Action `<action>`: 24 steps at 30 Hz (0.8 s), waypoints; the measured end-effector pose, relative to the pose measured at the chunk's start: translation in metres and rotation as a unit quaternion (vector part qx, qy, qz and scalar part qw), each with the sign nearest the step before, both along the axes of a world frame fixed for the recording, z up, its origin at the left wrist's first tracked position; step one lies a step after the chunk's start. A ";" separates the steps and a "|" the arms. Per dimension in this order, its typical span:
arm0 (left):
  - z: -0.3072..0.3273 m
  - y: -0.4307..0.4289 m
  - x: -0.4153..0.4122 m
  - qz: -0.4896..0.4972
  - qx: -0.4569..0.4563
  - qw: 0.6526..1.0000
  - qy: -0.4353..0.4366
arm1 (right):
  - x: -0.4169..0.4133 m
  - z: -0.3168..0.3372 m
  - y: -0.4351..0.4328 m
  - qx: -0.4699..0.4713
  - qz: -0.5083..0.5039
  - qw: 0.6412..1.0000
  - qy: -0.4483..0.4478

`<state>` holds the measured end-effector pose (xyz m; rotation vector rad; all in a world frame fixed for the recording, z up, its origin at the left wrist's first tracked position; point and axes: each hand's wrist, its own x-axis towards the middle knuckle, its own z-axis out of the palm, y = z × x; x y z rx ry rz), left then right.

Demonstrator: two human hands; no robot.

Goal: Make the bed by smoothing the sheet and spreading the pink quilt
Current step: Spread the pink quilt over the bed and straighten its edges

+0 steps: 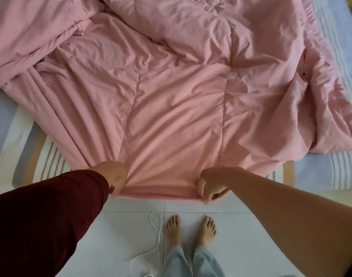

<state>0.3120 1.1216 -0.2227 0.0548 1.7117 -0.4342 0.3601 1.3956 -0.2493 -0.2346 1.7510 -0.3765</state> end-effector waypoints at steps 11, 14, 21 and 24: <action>-0.011 0.072 -0.037 0.032 0.142 0.965 0.219 | -0.008 0.010 0.017 -0.043 -0.214 0.972 0.092; -0.015 0.114 -0.043 0.062 0.224 0.939 0.252 | -0.010 0.017 0.038 -0.040 -0.310 0.936 0.164; -0.010 0.221 -0.036 0.124 0.402 0.865 0.274 | -0.006 0.027 0.123 0.016 -0.474 0.829 0.296; -0.011 0.279 -0.023 0.116 0.454 0.841 0.271 | 0.009 0.025 0.180 0.091 -0.543 0.767 0.329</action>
